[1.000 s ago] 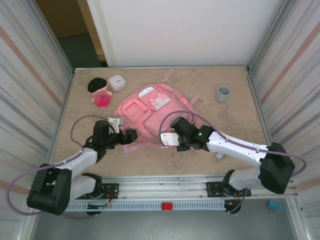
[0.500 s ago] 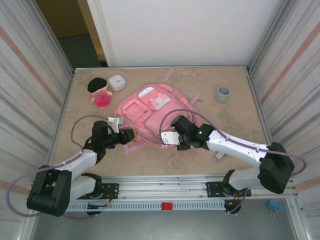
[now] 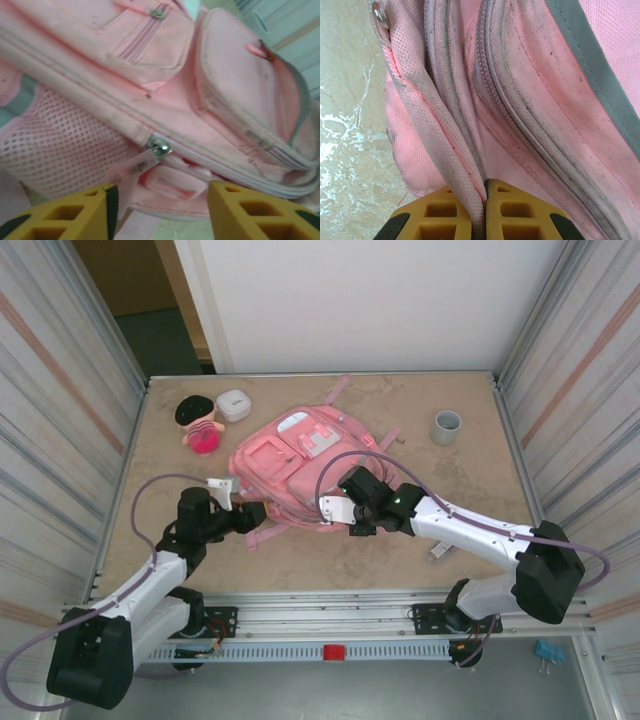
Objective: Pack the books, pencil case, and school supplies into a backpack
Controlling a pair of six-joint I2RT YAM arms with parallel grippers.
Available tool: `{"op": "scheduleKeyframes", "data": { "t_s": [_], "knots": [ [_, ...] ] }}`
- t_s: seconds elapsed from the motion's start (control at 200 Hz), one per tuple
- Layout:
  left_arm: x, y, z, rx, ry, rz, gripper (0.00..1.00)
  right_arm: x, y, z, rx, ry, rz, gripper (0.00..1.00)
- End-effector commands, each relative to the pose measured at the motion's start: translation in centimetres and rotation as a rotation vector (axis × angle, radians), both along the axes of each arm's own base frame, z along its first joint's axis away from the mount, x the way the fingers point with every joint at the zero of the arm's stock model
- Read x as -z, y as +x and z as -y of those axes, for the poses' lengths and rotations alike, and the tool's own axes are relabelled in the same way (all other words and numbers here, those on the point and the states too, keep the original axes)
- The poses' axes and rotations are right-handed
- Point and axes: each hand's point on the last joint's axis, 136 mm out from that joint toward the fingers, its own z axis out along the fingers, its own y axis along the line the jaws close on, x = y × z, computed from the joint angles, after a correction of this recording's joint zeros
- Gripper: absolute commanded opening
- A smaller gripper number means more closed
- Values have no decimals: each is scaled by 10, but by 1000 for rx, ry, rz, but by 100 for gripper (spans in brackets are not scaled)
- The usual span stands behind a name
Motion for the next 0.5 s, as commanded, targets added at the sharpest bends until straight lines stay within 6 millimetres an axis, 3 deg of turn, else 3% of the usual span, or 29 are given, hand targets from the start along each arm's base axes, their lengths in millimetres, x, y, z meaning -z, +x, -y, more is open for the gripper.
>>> {"op": "scheduleKeyframes", "data": {
  "t_s": [0.0, 0.155, 0.266, 0.496],
  "knots": [
    [18, 1, -8, -29, 59, -40, 57, -27, 15, -8, 57, 87, 45, 0],
    [20, 9, 2, 2, 21, -63, 72, -27, 12, -10, 47, 92, 29, 0],
    [16, 14, 11, 28, -27, -66, 75, -28, 13, -8, 52, 94, 27, 0],
    [-4, 11, 30, 154, -115, 12, 56, -32, 15, -2, 70, 130, 9, 0]
  ]
}}
